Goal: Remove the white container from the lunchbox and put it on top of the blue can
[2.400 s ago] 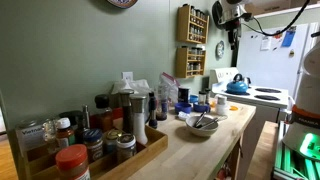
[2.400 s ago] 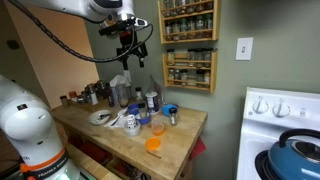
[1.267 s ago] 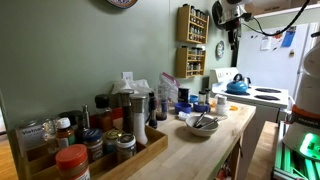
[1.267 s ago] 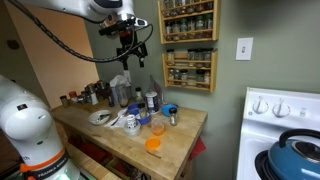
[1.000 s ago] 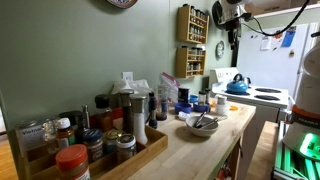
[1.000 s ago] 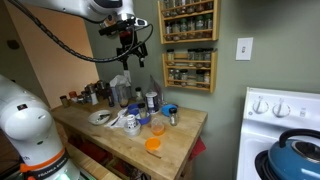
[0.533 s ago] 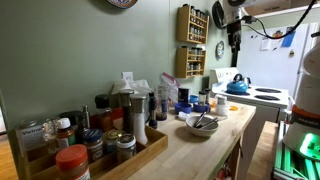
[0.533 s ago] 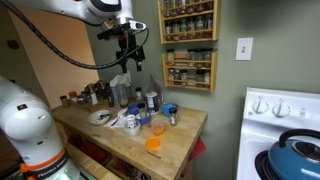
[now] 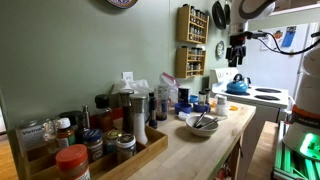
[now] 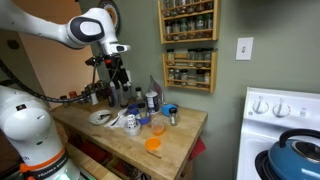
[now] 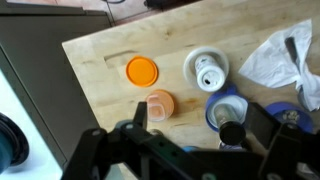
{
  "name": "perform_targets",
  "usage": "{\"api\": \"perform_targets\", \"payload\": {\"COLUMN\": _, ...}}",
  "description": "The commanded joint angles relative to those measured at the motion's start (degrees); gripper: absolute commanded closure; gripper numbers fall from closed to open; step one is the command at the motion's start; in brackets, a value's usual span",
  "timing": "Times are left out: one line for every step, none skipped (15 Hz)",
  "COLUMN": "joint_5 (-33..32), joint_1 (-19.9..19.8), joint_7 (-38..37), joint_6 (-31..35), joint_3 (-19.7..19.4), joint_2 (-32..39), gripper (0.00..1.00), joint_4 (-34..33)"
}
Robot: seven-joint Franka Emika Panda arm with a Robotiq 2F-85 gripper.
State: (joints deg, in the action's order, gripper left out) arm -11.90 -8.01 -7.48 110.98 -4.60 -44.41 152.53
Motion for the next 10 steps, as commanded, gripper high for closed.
{"api": "perform_targets", "payload": {"joint_5": -5.9, "joint_1": -2.1, "joint_7": -6.2, "joint_6": 14.5, "joint_3": 6.1, "joint_2": -3.6, "gripper": 0.00, "joint_4": 13.7}}
{"api": "perform_targets", "payload": {"joint_5": -6.9, "joint_1": -2.3, "joint_7": -7.4, "joint_6": 15.2, "joint_3": 8.1, "joint_2": 3.9, "gripper": 0.00, "joint_4": 7.2}}
{"api": "perform_targets", "payload": {"joint_5": -8.4, "joint_1": -2.8, "joint_7": -8.7, "joint_6": 17.8, "joint_3": 9.6, "joint_2": 4.9, "gripper": 0.00, "joint_4": 9.2}}
{"api": "perform_targets", "payload": {"joint_5": -8.6, "joint_1": -2.7, "joint_7": -9.3, "joint_6": 17.8, "joint_3": 10.5, "joint_2": 5.6, "gripper": 0.00, "joint_4": 9.1}}
{"api": "perform_targets", "payload": {"joint_5": -6.2, "joint_1": -1.3, "joint_7": -8.6, "joint_6": 16.3, "joint_3": 9.9, "joint_2": 7.4, "gripper": 0.00, "joint_4": 8.7}}
{"api": "perform_targets", "payload": {"joint_5": -2.6, "joint_1": 0.4, "joint_7": -7.4, "joint_6": 14.4, "joint_3": 8.7, "joint_2": 8.6, "gripper": 0.00, "joint_4": 8.2}}
{"api": "perform_targets", "payload": {"joint_5": 0.0, "joint_1": 0.8, "joint_7": -6.3, "joint_6": 12.9, "joint_3": 7.1, "joint_2": 9.4, "gripper": 0.00, "joint_4": 7.9}}
{"api": "perform_targets", "payload": {"joint_5": -3.5, "joint_1": -0.5, "joint_7": -7.6, "joint_6": 14.3, "joint_3": 9.2, "joint_2": 7.2, "gripper": 0.00, "joint_4": 7.8}}
{"api": "perform_targets", "payload": {"joint_5": -3.1, "joint_1": -0.3, "joint_7": -7.5, "joint_6": 14.3, "joint_3": 9.0, "joint_2": 8.2, "gripper": 0.00, "joint_4": 7.5}}
{"api": "perform_targets", "payload": {"joint_5": -3.1, "joint_1": -0.3, "joint_7": -7.5, "joint_6": 14.3, "joint_3": 9.0, "joint_2": 8.7, "gripper": 0.00, "joint_4": 6.9}}
